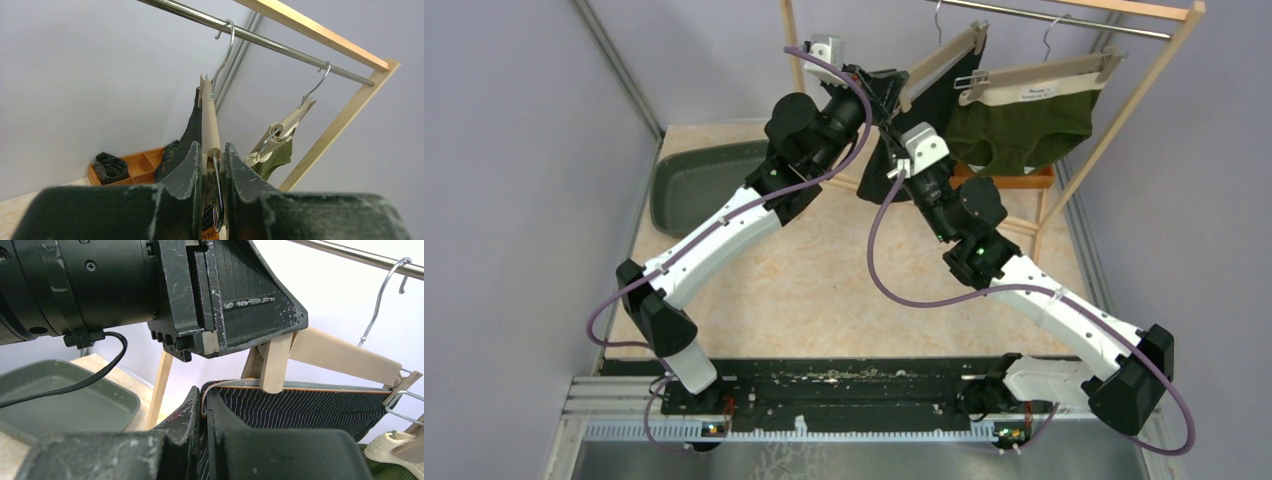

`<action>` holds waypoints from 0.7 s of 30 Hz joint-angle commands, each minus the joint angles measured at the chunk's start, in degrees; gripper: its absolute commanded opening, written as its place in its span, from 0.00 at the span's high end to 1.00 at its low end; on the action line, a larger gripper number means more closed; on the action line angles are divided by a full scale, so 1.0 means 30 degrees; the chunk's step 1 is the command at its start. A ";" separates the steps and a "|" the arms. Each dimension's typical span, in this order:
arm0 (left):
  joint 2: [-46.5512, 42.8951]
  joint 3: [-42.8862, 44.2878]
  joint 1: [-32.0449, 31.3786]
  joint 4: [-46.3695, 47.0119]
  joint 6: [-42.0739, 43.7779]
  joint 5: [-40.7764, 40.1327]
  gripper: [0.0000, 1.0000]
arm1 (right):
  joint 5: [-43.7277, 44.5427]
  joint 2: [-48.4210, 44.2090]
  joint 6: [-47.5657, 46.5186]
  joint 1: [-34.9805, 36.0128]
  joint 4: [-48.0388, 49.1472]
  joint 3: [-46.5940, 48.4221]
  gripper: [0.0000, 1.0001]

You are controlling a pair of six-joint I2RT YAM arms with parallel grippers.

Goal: Clip the underwear to the hanger

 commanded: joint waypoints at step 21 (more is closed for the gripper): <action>0.0721 0.0125 -0.0082 -0.0957 0.0567 0.0914 1.00 | -0.3296 0.0765 0.0659 0.0647 0.1548 0.2143 1.00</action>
